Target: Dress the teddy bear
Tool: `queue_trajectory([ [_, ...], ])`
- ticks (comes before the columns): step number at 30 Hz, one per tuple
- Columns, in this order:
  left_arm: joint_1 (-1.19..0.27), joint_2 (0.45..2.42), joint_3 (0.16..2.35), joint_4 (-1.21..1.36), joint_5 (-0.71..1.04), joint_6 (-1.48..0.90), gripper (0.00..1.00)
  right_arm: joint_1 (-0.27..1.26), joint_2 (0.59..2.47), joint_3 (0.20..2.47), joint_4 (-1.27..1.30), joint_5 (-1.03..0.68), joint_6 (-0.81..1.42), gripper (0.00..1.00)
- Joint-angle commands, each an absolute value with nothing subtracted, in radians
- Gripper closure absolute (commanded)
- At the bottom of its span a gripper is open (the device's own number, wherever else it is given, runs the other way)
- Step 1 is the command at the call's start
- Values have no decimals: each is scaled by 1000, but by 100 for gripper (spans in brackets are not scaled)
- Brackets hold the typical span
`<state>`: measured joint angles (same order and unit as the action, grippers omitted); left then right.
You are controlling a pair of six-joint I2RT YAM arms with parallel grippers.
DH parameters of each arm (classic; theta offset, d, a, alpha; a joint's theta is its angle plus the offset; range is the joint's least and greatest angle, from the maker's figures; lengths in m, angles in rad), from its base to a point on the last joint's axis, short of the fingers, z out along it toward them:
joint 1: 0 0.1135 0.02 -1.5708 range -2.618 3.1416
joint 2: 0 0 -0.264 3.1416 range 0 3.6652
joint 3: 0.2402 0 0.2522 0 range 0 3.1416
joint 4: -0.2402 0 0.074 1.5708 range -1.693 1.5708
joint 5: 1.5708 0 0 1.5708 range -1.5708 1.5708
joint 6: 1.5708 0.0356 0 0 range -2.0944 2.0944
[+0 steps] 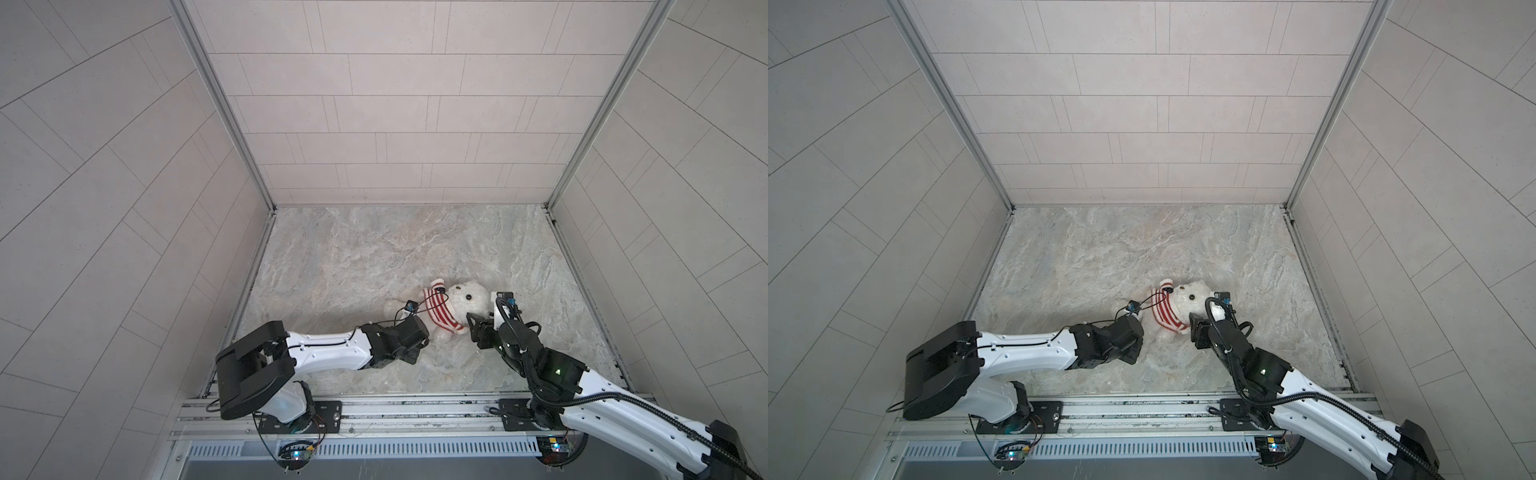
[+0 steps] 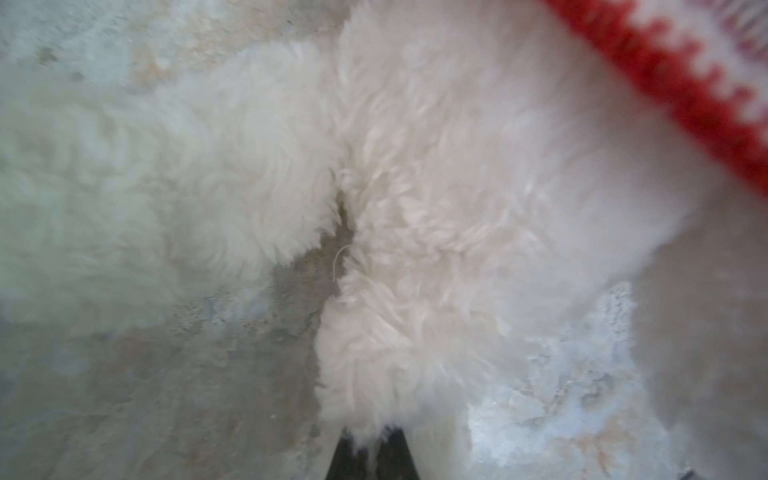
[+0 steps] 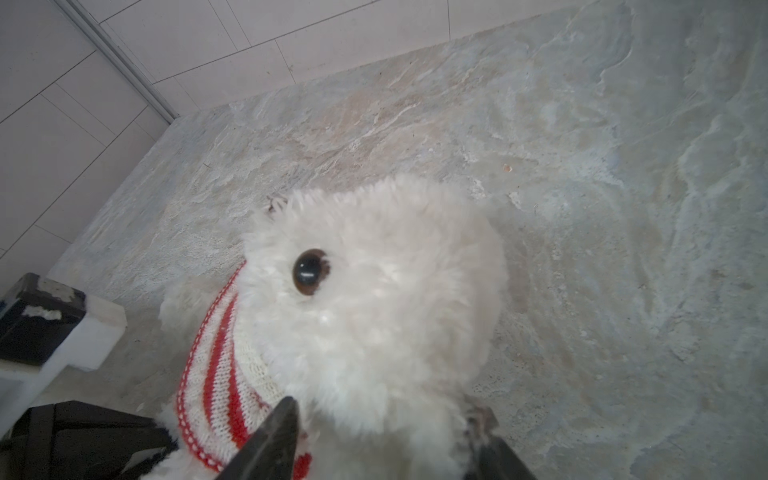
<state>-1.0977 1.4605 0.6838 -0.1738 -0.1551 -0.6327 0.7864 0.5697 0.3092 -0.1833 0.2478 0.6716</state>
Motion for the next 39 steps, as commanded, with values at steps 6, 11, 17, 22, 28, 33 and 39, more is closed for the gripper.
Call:
queue_trajectory([
  [6,-1025,1437,615,-268,-151,-466,100,643,617,424,-337,-157,546,25],
  [11,-984,1454,613,-275,-137,-434,100,626,648,431,-341,-205,543,21],
  [17,-973,1459,611,-262,-121,-421,100,604,628,416,-334,-211,540,28],
  [22,-971,1476,620,-264,-125,-417,100,581,625,413,-270,-229,580,27],
  [28,-971,1495,623,-246,-111,-419,100,560,685,388,-140,-239,617,33],
  [33,-971,1495,620,-235,-112,-419,100,558,729,393,-90,-252,612,41],
  [39,-969,1495,625,-229,-109,-416,100,558,771,379,-39,-274,606,83],
])
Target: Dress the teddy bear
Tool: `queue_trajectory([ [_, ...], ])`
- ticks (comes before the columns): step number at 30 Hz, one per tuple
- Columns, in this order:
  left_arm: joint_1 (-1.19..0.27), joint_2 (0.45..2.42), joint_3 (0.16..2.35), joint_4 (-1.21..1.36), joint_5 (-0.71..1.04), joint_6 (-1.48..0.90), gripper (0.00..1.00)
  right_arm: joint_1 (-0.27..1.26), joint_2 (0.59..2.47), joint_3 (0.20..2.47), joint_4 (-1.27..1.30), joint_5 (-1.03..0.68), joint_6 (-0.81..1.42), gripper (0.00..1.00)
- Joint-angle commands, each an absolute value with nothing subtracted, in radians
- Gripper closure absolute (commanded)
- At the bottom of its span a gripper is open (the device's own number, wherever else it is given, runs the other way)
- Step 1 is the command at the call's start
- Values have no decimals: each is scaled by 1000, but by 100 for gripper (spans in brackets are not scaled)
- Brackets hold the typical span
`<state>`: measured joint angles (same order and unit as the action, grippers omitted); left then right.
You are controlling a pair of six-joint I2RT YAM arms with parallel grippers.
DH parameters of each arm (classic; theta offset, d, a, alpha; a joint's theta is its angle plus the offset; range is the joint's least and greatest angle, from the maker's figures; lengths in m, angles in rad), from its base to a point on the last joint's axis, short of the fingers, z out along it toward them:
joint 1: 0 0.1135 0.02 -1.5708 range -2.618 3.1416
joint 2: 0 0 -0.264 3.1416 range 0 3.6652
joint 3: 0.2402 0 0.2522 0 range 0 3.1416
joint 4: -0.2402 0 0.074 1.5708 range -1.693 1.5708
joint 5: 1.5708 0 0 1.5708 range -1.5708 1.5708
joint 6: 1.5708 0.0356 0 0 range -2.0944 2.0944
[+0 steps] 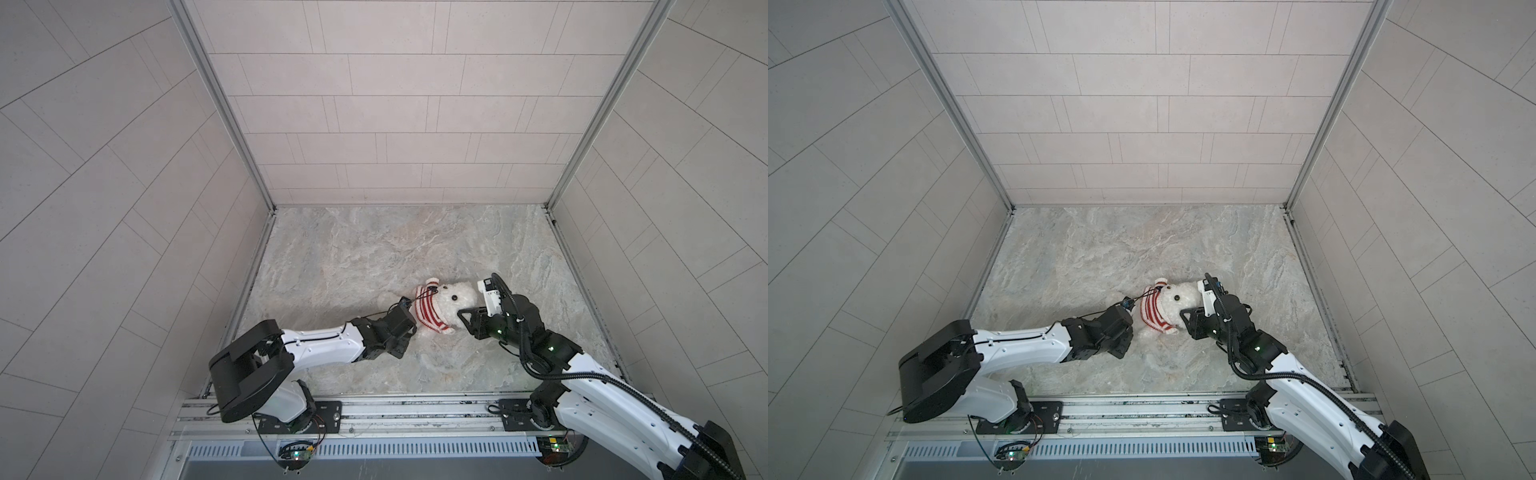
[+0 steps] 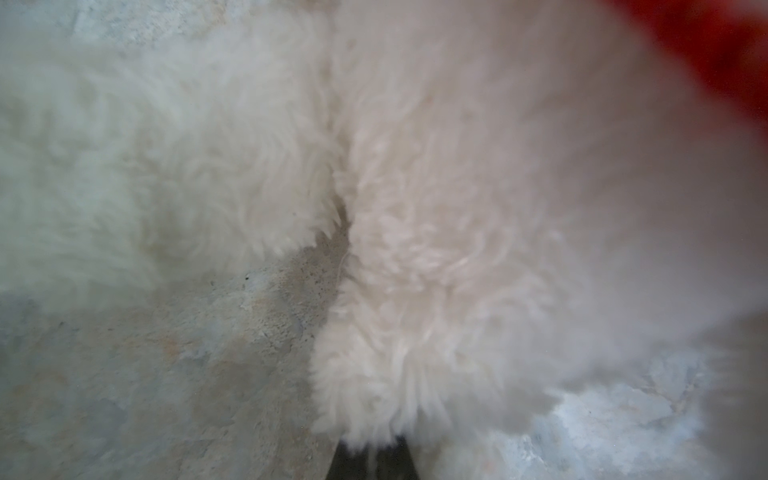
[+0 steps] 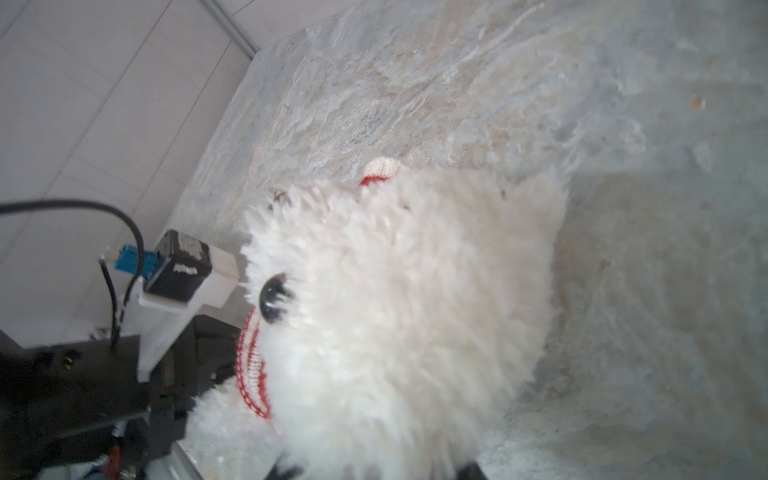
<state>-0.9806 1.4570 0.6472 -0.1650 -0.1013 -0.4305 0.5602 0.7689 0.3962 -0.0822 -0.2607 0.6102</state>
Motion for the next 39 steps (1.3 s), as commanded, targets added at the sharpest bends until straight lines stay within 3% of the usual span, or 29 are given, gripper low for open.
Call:
queue_trajectory([
  [1,-970,1489,624,-229,-110,-417,100,557,764,376,-38,-273,604,93],
  [2,-970,1480,623,-231,-113,-420,100,557,754,373,-38,-274,609,100],
  [6,-970,1386,626,-261,-133,-448,98,583,633,354,-51,-189,674,100],
  [11,-970,1181,659,-283,-132,-540,50,724,502,309,-74,106,743,100],
  [13,-978,1106,654,-228,-109,-598,44,770,500,302,-55,176,769,100],
  [18,-1050,1038,624,-1,-25,-768,53,867,561,356,-85,310,808,100],
  [26,-1115,1168,609,209,-20,-975,70,974,615,365,-31,446,832,100],
  [39,-1117,1320,589,359,15,-1049,69,976,583,373,-75,466,836,100],
])
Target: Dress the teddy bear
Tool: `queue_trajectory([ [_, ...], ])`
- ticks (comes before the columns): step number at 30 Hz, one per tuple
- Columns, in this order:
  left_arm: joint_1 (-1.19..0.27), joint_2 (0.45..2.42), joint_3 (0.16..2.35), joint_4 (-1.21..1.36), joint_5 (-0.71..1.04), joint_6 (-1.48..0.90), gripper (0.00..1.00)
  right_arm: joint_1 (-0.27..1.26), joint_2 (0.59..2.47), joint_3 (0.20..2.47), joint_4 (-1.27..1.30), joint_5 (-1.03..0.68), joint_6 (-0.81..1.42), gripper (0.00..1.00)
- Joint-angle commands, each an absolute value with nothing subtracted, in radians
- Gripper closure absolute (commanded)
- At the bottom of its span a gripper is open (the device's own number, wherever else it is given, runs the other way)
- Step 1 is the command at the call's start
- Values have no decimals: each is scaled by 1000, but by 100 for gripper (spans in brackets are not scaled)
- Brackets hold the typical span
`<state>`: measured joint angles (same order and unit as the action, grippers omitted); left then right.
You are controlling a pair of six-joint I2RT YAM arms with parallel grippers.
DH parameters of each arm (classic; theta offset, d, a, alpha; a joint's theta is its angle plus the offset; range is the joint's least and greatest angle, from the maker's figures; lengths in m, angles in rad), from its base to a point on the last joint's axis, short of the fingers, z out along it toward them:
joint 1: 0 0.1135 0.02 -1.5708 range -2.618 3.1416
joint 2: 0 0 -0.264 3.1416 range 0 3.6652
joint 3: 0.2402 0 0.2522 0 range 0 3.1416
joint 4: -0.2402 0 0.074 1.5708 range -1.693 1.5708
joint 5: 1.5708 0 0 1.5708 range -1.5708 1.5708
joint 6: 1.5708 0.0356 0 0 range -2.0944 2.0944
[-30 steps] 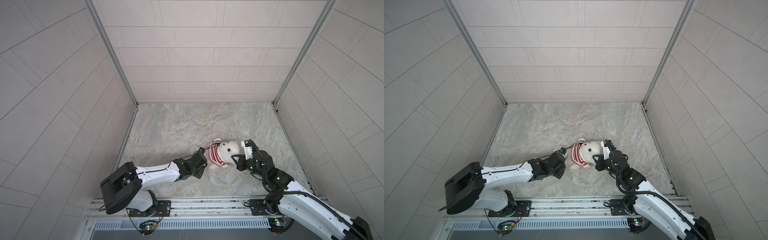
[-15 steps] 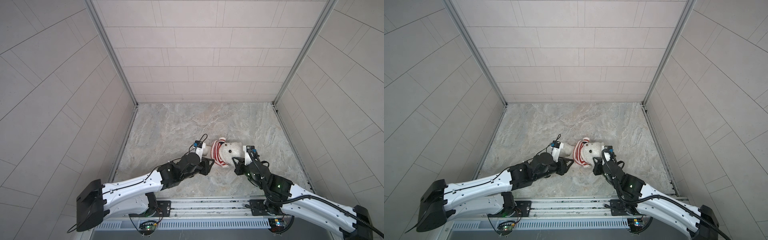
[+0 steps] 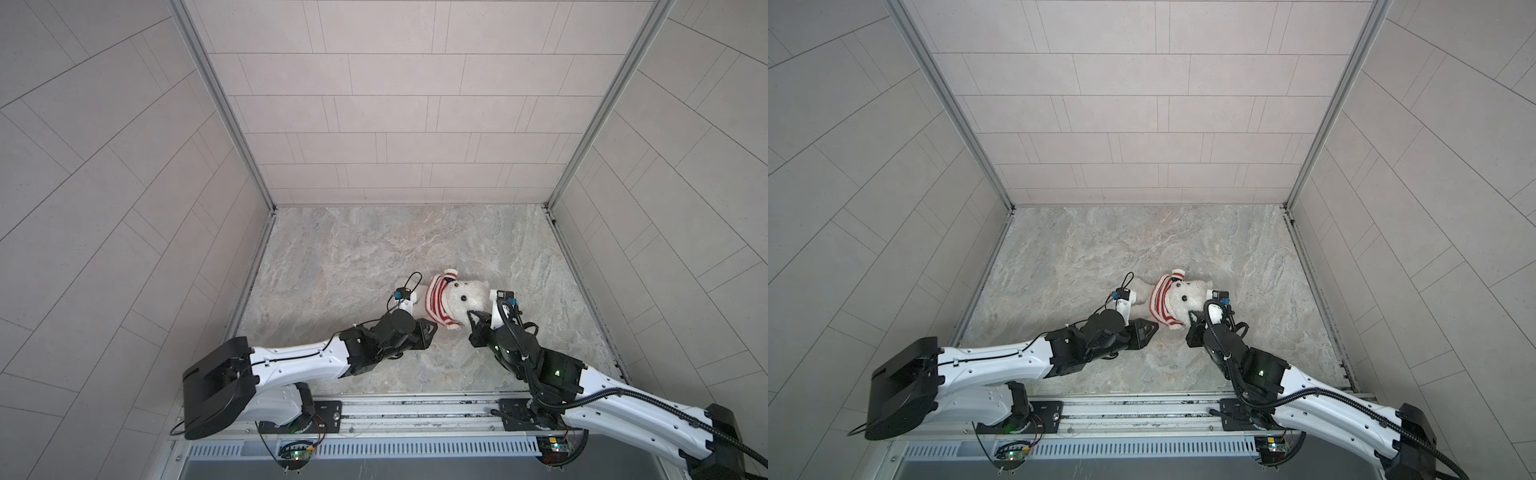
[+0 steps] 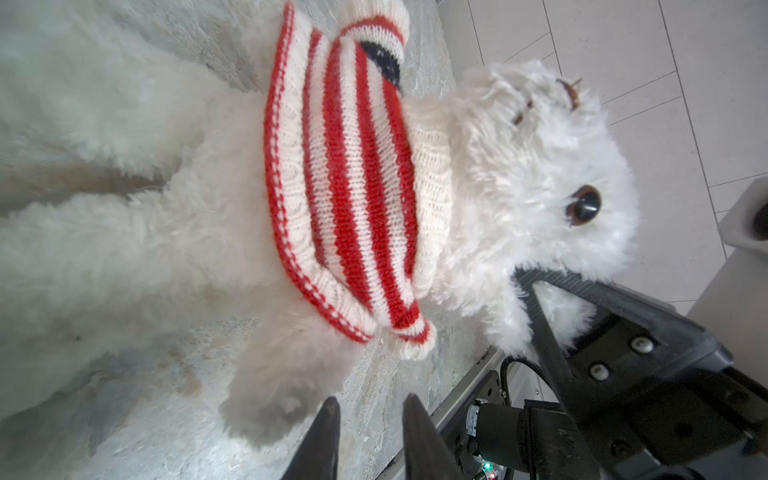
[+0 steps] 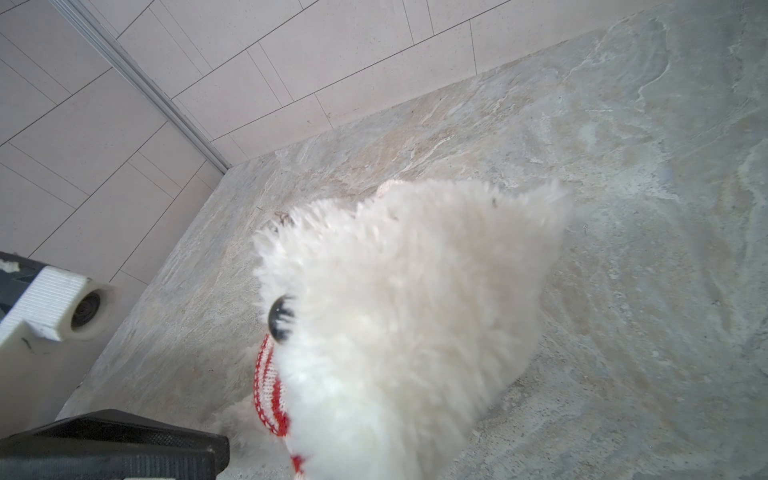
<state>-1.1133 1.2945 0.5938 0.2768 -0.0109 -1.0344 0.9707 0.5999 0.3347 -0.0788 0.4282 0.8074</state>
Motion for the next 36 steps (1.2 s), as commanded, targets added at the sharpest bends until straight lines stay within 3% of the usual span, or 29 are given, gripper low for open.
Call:
queue_trajectory([
  [1,-1118,1333,596,359,15,-1049,69,976,581,370,-75,466,839,100],
  [9,-1070,1408,565,506,51,-1080,76,977,563,359,-88,469,844,100],
  [27,-984,1565,547,777,135,-1176,83,981,553,343,-89,460,867,100],
  [36,-969,1632,595,807,169,-1178,81,983,564,339,-78,457,870,100],
])
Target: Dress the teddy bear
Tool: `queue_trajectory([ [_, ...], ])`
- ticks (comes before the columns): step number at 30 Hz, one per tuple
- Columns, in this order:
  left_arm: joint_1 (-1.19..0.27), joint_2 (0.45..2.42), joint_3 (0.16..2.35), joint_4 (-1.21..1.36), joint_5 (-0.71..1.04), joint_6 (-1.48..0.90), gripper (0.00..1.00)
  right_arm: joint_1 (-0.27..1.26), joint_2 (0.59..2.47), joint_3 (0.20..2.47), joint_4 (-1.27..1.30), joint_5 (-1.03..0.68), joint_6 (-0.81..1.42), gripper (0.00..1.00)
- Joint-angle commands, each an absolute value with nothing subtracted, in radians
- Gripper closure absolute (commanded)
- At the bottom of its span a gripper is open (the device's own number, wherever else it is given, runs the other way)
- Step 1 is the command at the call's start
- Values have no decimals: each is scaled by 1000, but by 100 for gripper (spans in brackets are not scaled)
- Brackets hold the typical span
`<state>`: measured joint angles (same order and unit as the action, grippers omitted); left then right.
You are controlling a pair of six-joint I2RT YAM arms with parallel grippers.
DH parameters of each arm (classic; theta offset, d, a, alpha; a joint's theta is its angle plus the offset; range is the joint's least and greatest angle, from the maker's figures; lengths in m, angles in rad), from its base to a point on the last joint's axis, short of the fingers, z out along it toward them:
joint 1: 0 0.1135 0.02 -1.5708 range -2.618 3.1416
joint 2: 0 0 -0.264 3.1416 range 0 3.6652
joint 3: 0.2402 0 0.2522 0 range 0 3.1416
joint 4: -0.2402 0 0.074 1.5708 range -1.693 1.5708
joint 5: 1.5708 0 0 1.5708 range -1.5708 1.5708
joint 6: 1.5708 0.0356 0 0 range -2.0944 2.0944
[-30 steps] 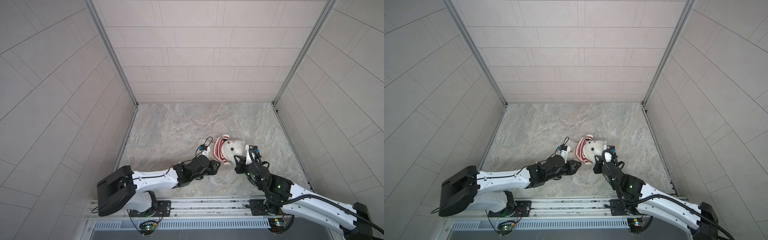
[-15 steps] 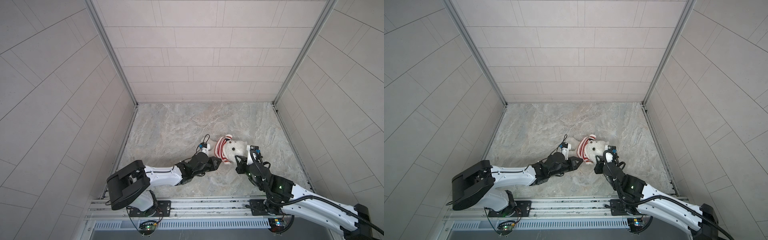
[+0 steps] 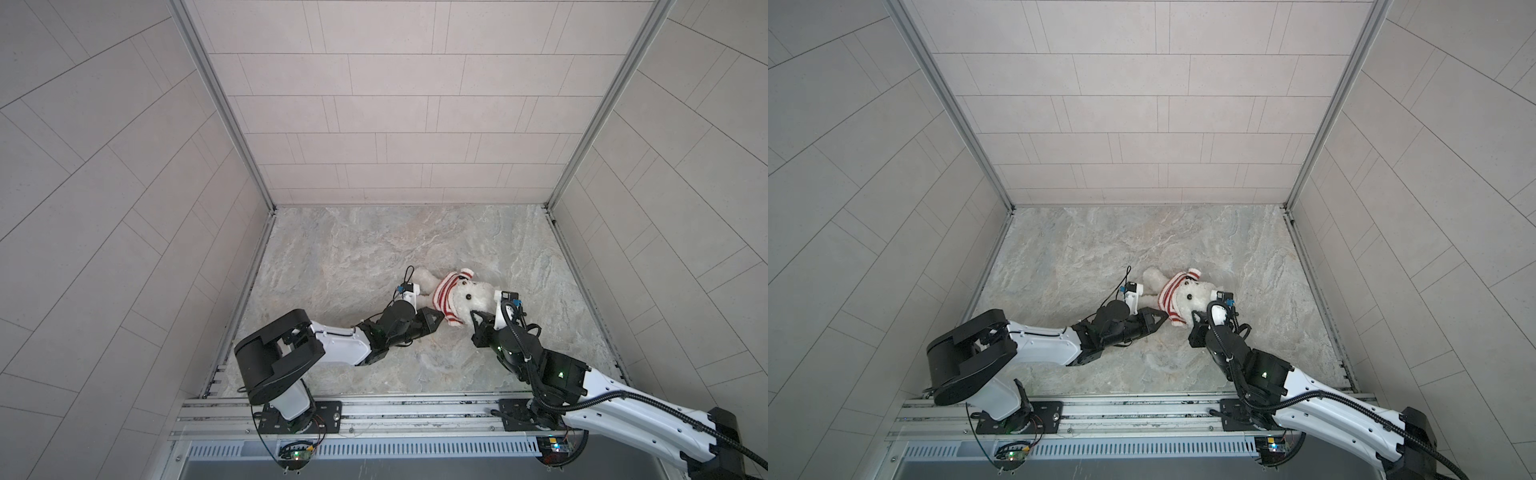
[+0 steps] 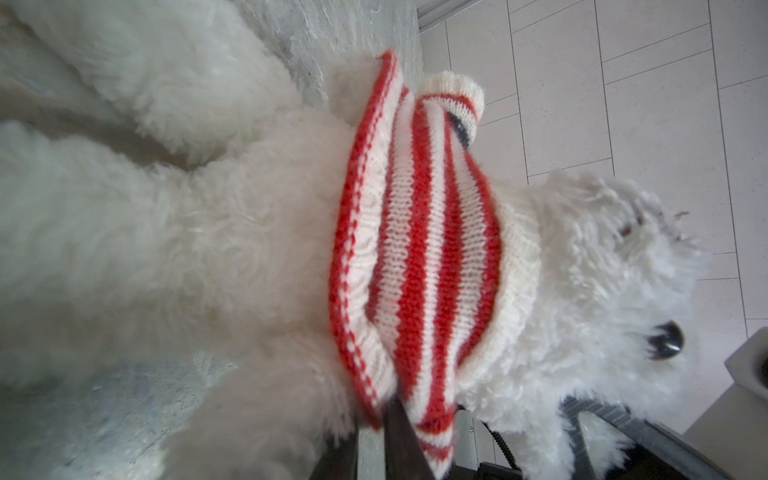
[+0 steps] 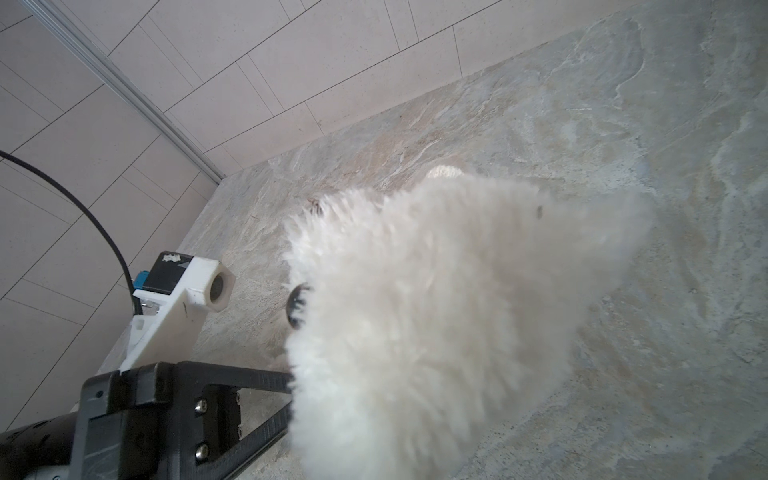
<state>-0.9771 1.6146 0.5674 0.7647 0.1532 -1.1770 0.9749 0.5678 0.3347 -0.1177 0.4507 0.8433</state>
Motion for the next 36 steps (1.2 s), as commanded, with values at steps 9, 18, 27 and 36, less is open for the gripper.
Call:
queue_trajectory([
  [9,-968,1664,621,852,192,-1189,86,983,565,335,-79,458,874,100],
  [18,-968,1611,567,747,202,-1146,100,982,528,318,-85,490,811,100],
  [27,-968,1444,421,559,214,-1043,100,915,401,339,-233,481,757,100],
  [36,-968,1296,372,370,254,-919,100,900,396,354,-259,483,752,100],
])
